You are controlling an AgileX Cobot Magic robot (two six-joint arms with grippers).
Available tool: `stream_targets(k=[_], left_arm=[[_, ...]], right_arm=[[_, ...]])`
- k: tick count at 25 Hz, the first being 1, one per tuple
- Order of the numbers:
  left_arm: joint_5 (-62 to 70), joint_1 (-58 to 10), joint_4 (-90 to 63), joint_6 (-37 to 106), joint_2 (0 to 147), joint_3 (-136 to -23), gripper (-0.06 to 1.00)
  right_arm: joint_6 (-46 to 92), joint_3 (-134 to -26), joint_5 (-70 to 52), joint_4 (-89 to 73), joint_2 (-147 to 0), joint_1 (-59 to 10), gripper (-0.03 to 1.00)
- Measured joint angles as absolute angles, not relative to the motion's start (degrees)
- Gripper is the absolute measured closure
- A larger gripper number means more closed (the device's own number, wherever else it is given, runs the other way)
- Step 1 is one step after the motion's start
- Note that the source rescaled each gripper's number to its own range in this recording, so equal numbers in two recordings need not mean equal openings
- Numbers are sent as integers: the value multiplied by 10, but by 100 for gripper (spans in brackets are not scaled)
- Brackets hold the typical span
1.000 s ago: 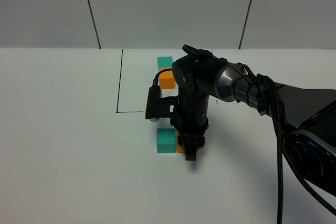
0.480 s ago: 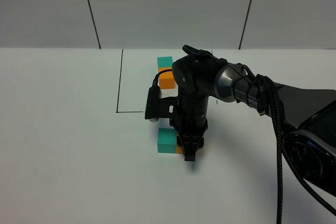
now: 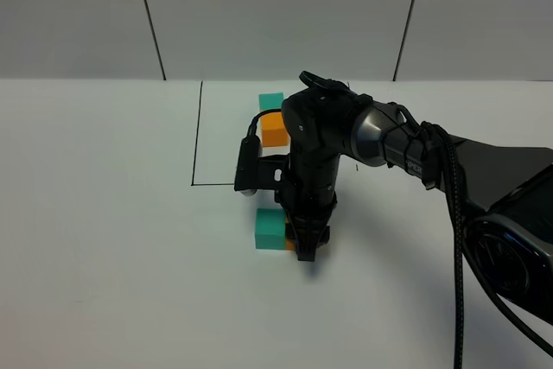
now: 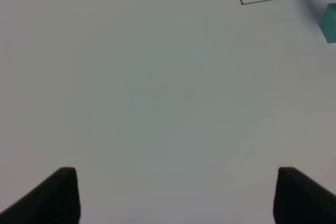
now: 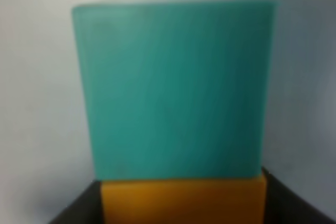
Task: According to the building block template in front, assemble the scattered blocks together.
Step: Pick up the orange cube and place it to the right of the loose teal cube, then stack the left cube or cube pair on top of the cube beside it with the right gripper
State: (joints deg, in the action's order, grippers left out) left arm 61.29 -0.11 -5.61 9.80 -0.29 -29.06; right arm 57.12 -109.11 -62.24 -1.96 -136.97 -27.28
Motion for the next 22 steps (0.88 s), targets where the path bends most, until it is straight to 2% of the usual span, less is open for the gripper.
stream_targets(k=[3, 5, 12, 18, 22], left_arm=[[613, -1, -56, 98, -3, -291, 30], [613, -1, -56, 98, -3, -291, 30], [613, -1, -56, 98, -3, -291, 30], [613, -1, -56, 98, -3, -291, 30], [613, -1, -56, 98, -3, -291, 30]], right_arm=[[571, -1092, -620, -11, -1365, -273, 13], [571, -1092, -621, 0, -1358, -273, -2], [515, -1092, -656, 3, -1294, -273, -3], [277, -1093, -692, 0, -1196, -269, -3], [88, -1093, -694, -8, -1146, -236, -3]])
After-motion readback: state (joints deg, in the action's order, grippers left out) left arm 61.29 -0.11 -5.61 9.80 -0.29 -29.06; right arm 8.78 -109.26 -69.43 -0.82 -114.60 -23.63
